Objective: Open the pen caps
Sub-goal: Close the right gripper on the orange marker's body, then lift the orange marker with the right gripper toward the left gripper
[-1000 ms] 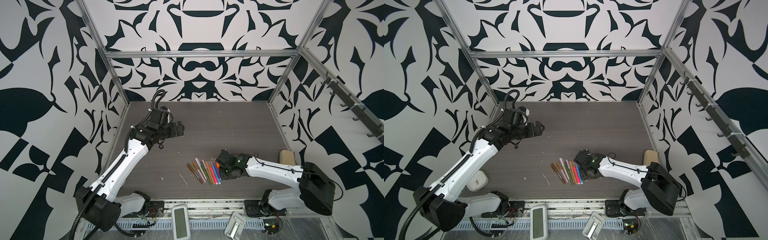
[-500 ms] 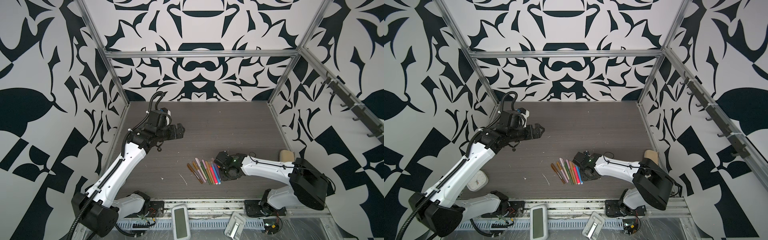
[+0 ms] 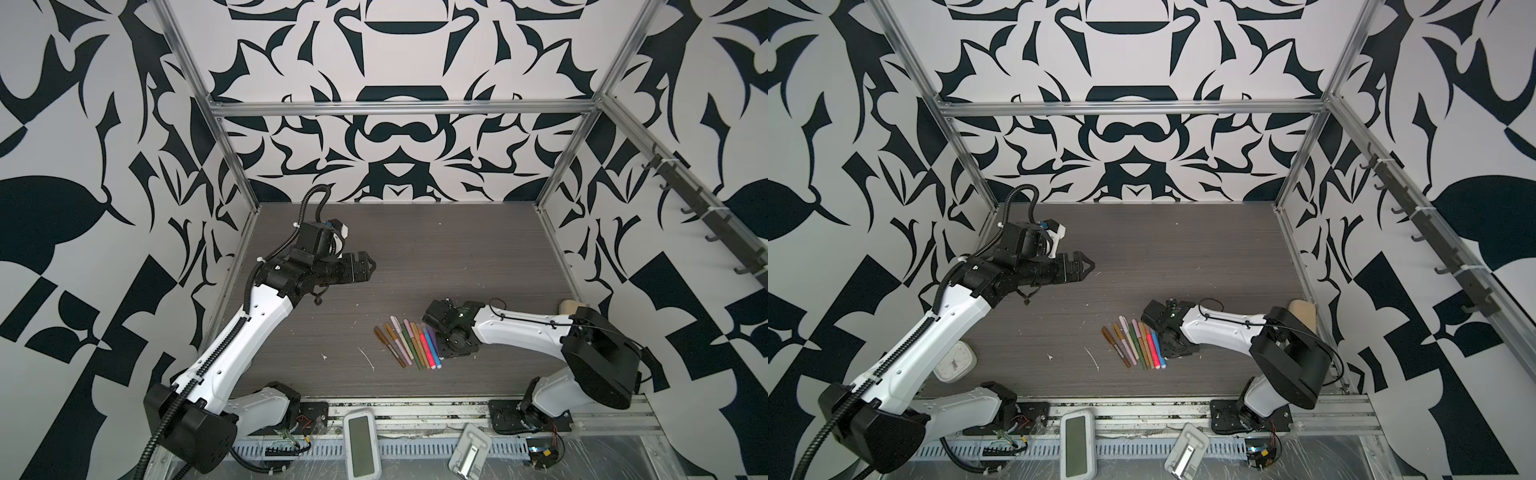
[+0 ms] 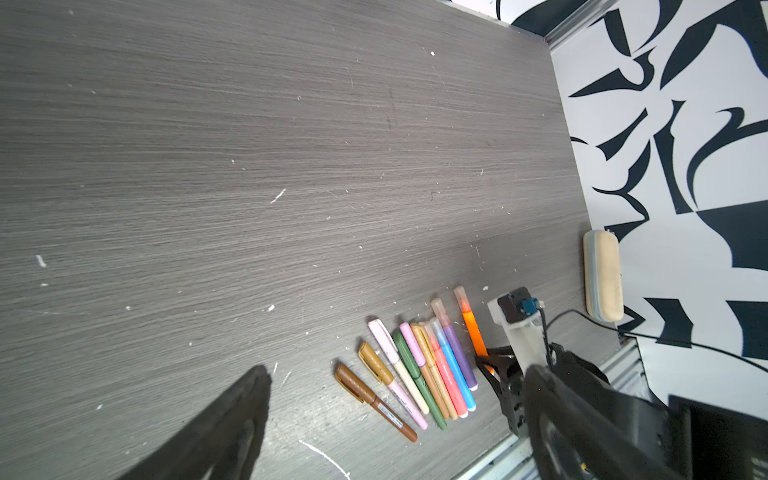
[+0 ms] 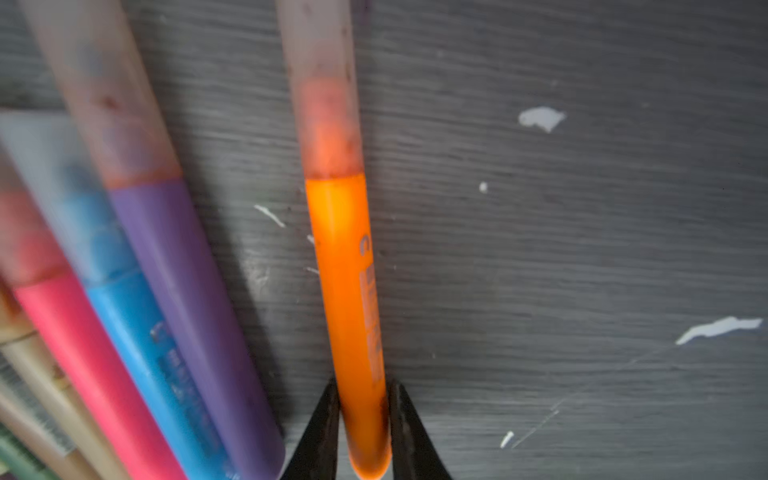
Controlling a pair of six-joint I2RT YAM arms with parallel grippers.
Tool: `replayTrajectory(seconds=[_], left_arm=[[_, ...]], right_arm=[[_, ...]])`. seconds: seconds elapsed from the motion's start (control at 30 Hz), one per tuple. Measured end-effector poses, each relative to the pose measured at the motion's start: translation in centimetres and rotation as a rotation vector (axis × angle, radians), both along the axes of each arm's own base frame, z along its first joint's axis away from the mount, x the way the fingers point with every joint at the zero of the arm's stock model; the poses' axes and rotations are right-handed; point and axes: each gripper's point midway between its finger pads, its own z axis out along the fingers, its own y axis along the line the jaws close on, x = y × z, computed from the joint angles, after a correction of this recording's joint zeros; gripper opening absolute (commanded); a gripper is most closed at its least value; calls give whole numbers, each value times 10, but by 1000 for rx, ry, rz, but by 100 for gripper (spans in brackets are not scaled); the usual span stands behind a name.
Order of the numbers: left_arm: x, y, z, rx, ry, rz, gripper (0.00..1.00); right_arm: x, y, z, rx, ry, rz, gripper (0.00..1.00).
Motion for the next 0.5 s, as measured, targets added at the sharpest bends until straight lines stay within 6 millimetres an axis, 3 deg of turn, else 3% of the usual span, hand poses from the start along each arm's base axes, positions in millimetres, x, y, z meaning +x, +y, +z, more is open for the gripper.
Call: replayTrajectory(seconds=[0.17, 0.27, 0.33, 0.5], left_arm=[[3, -4, -7, -22, 1, -1, 98], [10, -10, -6, -46, -9, 0, 97], [20, -16, -7, -59, -13, -1, 95], [51, -34, -18, -78, 5, 3, 86]], right_arm=[[7, -1, 0, 28, 34, -8, 24], [11, -2, 0, 44, 39, -2, 14], [16, -3, 0, 49, 29, 1, 7], [32, -10, 2, 68, 8, -13, 6]])
